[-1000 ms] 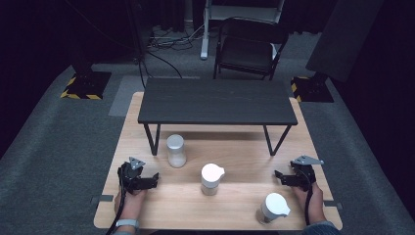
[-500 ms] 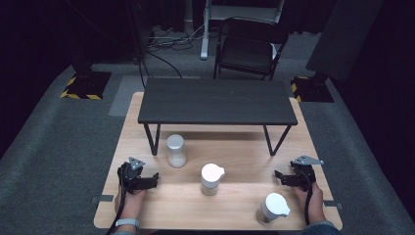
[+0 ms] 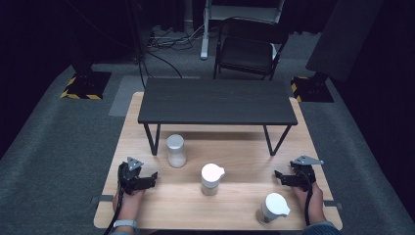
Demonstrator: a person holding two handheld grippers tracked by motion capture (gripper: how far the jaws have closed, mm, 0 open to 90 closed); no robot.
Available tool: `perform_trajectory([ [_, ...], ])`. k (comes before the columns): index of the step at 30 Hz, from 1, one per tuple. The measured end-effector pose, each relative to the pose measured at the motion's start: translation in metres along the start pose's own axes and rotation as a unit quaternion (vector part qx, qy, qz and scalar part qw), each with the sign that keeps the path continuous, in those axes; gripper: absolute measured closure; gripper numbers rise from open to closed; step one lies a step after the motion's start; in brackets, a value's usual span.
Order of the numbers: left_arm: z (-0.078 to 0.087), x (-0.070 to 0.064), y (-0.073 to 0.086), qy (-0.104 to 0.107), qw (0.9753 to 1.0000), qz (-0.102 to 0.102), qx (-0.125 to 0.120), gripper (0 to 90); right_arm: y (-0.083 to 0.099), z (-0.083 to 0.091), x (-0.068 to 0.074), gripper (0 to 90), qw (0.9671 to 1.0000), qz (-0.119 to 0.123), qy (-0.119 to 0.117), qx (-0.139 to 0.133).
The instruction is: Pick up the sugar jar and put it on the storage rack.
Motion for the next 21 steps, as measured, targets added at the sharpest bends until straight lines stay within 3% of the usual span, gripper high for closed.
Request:
perform_trajectory([
  [2,0.007,-0.003,-0.001,-0.005,0.9996,-0.008,-0.026,10.6,0.000,0.000,0.000,14.1,1.0000,0.000,0.000,0.000],
  [6,0.014,-0.007,-0.002,-0.006,0.9986,-0.014,-0.051,11.9,0.000,0.000,0.000,14.1,1.0000,0.000,0.000,0.000],
  [9,0.024,-0.011,-0.002,-0.010,0.9957,-0.025,-0.088,13.4,0.000,0.000,0.000,14.1,1.0000,0.001,0.000,0.000],
  [11,0.026,-0.012,-0.002,-0.009,0.9949,-0.026,-0.097,13.6,0.000,0.000,0.000,14.1,1.0000,0.001,0.001,0.000],
  [14,0.034,-0.013,-0.002,-0.005,0.9917,-0.030,-0.125,13.6,0.000,0.000,0.000,14.1,1.0000,0.001,0.000,0.000],
  [21,0.042,-0.014,-0.003,0.004,0.9877,-0.030,-0.153,13.5,0.000,0.000,0.000,14.0,1.0000,0.001,0.001,0.000],
])
Point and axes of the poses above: each handheld gripper's, and its own axes: z roughly backward along the jaws, y roughly out of its underside, x roughly to its left, the point moved 10 cm from there along -z, roughly forward along the jaws, and after that the axes turned 8 degrees about x, right-handed, at the moved point
